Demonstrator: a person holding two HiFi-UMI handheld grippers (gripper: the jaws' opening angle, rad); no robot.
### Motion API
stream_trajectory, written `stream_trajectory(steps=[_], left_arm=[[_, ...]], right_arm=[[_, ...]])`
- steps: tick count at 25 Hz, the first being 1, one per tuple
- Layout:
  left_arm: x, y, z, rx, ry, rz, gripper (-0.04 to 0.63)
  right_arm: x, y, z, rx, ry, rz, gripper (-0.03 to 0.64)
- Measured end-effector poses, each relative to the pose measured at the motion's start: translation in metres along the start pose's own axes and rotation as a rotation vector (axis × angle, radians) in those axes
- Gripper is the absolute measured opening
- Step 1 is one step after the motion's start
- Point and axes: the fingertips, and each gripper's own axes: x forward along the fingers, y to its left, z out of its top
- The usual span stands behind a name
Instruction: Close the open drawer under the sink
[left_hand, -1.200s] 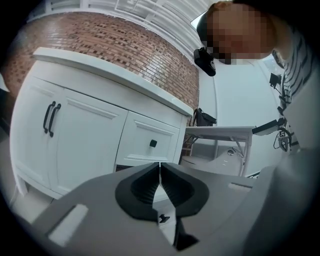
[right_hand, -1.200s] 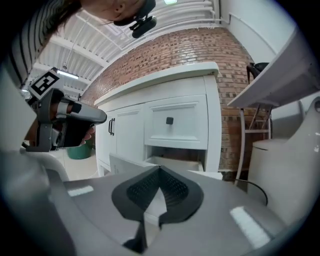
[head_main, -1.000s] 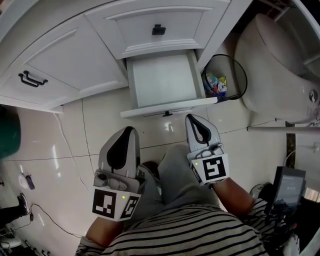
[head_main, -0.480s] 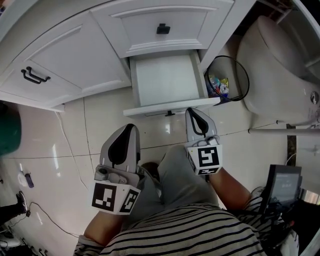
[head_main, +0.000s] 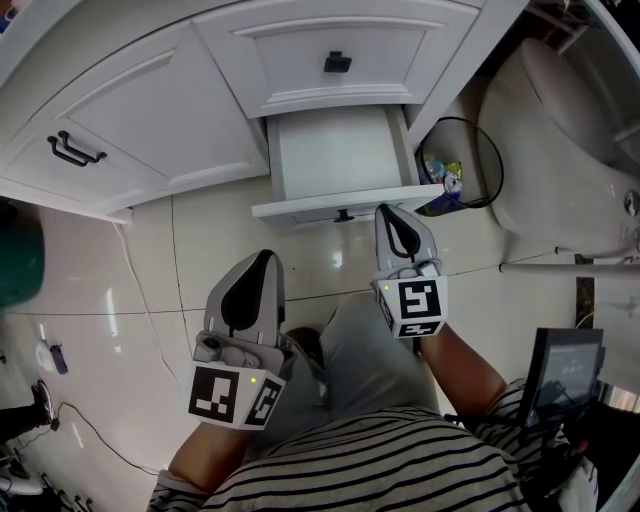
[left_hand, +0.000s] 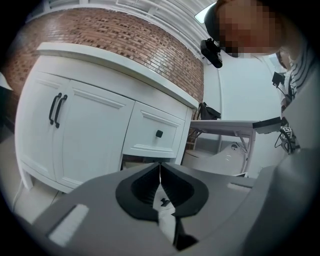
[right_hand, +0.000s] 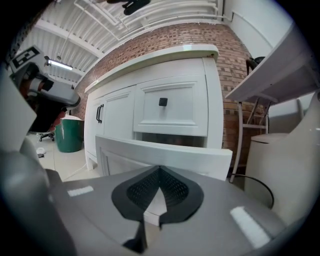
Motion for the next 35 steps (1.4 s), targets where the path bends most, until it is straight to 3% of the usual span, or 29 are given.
stream_trajectory(steps=[26,35], left_arm=[[-0.003,0.035,0.023,0.038,0.004,0.003,0.023],[-0.004,0.04,0.027,0.052,-0.004,0.005,0.023]], right_arm=[[0.094,-0.031,0.023,-0.061,0.018,-0.075,0.0],[0.11,-0.037,0.028,-0.035,0.013,-0.112,0.0]])
